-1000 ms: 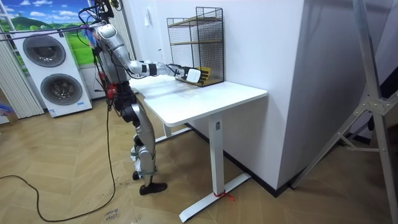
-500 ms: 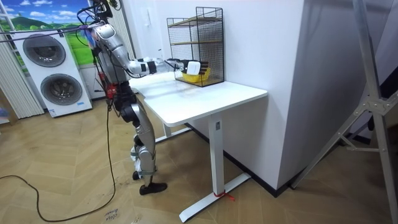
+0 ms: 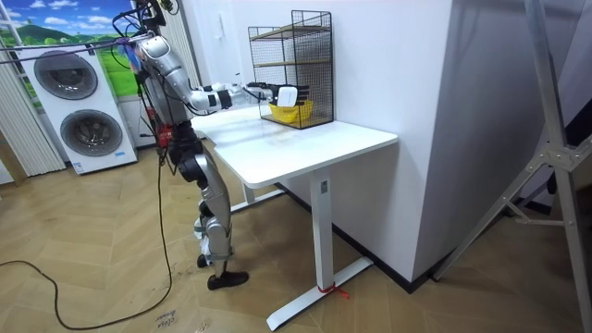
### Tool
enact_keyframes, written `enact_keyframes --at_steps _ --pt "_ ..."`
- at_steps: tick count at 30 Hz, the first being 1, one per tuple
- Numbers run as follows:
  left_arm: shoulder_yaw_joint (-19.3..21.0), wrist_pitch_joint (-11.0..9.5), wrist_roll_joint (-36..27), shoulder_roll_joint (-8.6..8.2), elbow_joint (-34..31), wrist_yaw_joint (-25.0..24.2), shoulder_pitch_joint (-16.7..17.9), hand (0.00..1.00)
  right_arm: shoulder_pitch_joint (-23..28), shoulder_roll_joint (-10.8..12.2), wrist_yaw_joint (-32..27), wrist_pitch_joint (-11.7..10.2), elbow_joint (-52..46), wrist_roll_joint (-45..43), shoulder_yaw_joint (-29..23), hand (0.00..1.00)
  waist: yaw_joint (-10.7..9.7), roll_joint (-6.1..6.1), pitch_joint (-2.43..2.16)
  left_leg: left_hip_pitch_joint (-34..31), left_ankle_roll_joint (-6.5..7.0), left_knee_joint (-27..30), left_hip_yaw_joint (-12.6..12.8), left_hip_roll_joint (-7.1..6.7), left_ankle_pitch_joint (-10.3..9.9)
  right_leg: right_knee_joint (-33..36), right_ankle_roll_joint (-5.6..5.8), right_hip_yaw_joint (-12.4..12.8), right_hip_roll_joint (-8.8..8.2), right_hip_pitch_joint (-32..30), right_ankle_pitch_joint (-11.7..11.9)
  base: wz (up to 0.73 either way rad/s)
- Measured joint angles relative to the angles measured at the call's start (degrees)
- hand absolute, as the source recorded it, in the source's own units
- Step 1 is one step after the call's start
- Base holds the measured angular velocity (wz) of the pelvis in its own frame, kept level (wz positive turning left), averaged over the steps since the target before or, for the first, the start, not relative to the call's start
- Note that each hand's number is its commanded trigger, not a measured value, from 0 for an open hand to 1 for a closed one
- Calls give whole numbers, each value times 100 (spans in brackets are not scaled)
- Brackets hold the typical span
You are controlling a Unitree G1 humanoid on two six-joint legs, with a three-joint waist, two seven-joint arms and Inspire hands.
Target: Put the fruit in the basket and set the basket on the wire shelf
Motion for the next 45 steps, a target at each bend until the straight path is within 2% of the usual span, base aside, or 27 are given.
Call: enact_keyframes --at_steps 6,12,15,18,20,22,30,34,37,41,43,45 --pt "20 -13 4 8 1 -79 1 0 23 -5 31 -2 -40 -2 -2 0 2 1 1 32 5 -61 6 -7 16 -14 5 3 -1 6 -3 0" --pt "22 -52 53 11 -20 -134 11 0 307 -50 45 -91 -538 -41 -6 0 10 -7 0 64 5 -102 13 -10 16 -114 14 -2 5 52 -7 0" --pt "74 -57 60 14 -350 -173 186 0 604 -49 133 -114 -853 -44 -49 0 11 -9 0 71 5 -155 28 -9 17 -128 20 0 14 49 -6 0" --pt "103 -163 61 25 -522 -226 389 0 808 -53 194 -160 -974 -45 -73 0 8 -12 -2 116 4 -193 34 -2 17 -185 33 -9 25 113 -6 0" --pt "130 -167 143 28 -740 -267 668 0 1050 -54 212 -163 -1190 -53 -101 0 27 -19 -6 197 4 -265 65 4 17 -261 39 -6 43 190 0 0" --pt "181 -168 253 43 -807 -389 788 0 1237 -59 226 -170 -1361 -56 -156 0 36 -20 -5 195 4 -268 60 6 17 -310 51 -14 48 211 11 0" --pt "218 -208 339 54 -1017 -693 1010 0 1534 -98 495 -188 -1568 -49 -345 0 24 -21 -4 188 4 -278 62 4 17 -316 57 -30 42 209 12 0" --pt "235 -393 385 58 -1397 -880 1360 0 1757 -143 674 -237 -1624 -53 -462 0 10 -21 -5 188 4 -279 68 0 17 -303 61 -29 36 202 9 0" --pt "254 -447 699 63 -1613 -1024 1545 0 1936 -180 790 -260 -1781 -102 -551 0 11 -24 -5 187 4 -270 77 0 17 -295 63 -26 35 199 3 0" --pt "339 -553 790 62 -1627 -1209 1589 0 1960 -232 927 -305 -1788 -213 -576 0 8 -47 -5 185 4 -266 83 1 17 -285 58 -24 33 186 -1 0" --pt "353 -682 790 62 -1632 -1292 1658 0 1962 -234 974 -320 -1788 -268 -577 0 13 -72 -20 172 4 -266 105 1 17 -280 55 -13 30 150 -9 -4" --pt "366 -699 790 62 -1634 -1345 1706 0 1964 -234 1004 -358 -1788 -279 -580 0 12 -81 -26 170 4 -265 116 0 17 -278 55 -11 29 145 -9 0"
